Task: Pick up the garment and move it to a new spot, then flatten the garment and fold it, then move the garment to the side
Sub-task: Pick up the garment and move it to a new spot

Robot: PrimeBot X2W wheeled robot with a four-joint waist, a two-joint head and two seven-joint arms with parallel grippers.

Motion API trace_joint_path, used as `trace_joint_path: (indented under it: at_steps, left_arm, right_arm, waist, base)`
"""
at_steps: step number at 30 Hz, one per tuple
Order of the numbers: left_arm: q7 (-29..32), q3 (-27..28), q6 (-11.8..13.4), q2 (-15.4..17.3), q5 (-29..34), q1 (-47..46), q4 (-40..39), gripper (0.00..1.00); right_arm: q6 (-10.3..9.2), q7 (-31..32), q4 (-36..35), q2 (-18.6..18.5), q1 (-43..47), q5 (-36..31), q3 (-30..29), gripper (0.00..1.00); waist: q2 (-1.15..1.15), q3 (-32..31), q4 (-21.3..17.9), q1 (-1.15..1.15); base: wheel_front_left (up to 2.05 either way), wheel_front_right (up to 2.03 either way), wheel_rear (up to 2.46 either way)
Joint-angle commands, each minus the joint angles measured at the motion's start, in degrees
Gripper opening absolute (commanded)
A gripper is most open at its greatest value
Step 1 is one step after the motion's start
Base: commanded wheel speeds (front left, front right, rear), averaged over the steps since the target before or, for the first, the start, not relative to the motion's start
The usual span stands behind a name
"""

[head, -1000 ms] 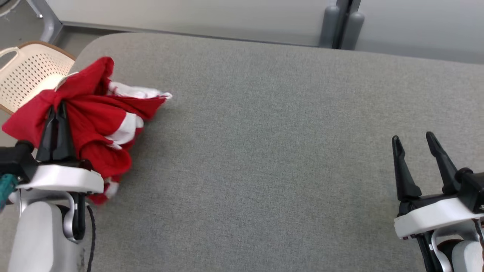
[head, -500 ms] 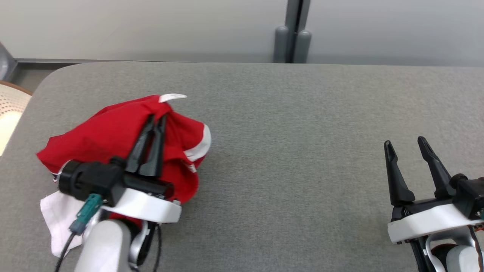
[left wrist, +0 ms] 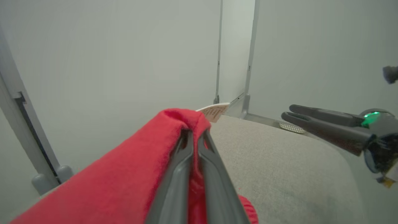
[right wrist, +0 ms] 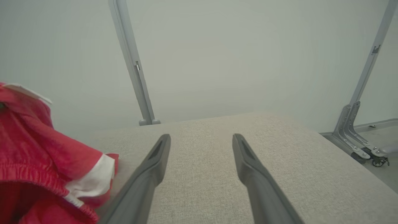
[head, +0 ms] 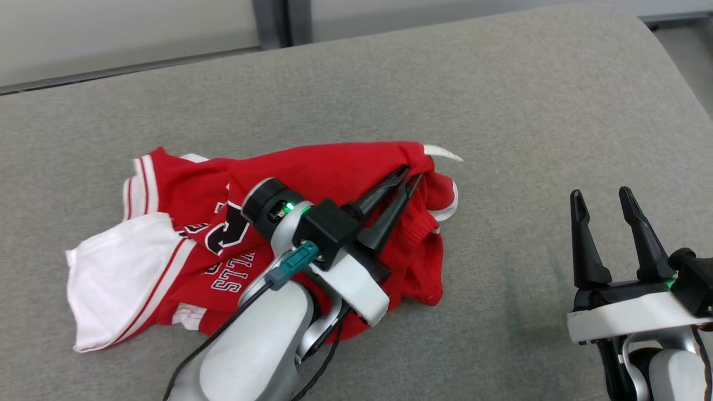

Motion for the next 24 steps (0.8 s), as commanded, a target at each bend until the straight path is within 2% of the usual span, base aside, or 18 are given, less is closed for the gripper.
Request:
trace_joint_path:
  at_steps: [1,8,9,10,16,22,23,24]
  left_arm:
    - [0.2,-0.6,0.0,0.4,-0.7,-0.8,1.4,0.0]
    - [0.5,-5.7,-0.1,0.3,-4.3,-3.3,13.4,0.0]
    - [0.1,-5.7,0.1,0.3,-4.4,-3.8,14.4,0.09]
    - [-0.9,-6.2,0.2,0.3,-4.1,-4.0,15.8,1.0]
    - [-5.1,-5.2,2.0,0.6,-4.5,-2.0,12.2,1.0]
    - [-6.7,1.5,7.3,3.7,-6.6,3.1,5.1,1.0]
    - [-6.7,1.5,7.3,3.7,-6.6,3.1,5.1,1.0]
    - [-6.8,2.9,8.4,4.4,-7.1,4.2,4.3,1.0]
  right_arm:
    - [-0.02,-0.6,0.4,0.1,-0.8,0.5,0.1,1.0]
    - [-0.02,-2.8,2.2,0.3,-1.8,1.5,-0.5,1.0]
    - [-0.02,-3.0,2.5,0.3,-1.9,1.7,-0.4,1.0]
    - [-0.01,-3.3,2.9,0.3,-2.0,1.9,-0.4,1.0]
    - [-0.01,-3.3,3.9,0.3,-1.7,0.7,-0.8,1.0]
    - [-0.02,-1.9,3.3,0.3,-0.4,-0.5,-1.5,1.0]
    - [-0.02,-1.9,3.3,0.3,-0.4,-0.5,-1.5,1.0]
    - [-0.02,-1.6,3.1,0.3,-0.1,-0.7,-1.6,1.0]
  waist:
    - [0.0,4.0,-4.3,0.0]
    - [0.0,6.6,-6.0,0.0]
    - [0.0,6.7,-5.9,0.0]
    - [0.0,6.4,-5.4,0.0]
    - [0.0,3.3,-2.7,0.0]
    - [0.0,-0.7,0.8,0.0]
    - [0.0,-0.7,0.8,0.0]
    - [0.0,-1.3,1.4,0.0]
  base:
    - [0.0,0.0,0.0]
    - [0.0,0.0,0.0]
    - [0.0,0.0,0.0]
    - [0.0,0.0,0.0]
    - [0.0,0.0,0.0]
    - [0.0,0.0,0.0]
    - [0.0,0.0,0.0]
    - [0.0,0.0,0.0]
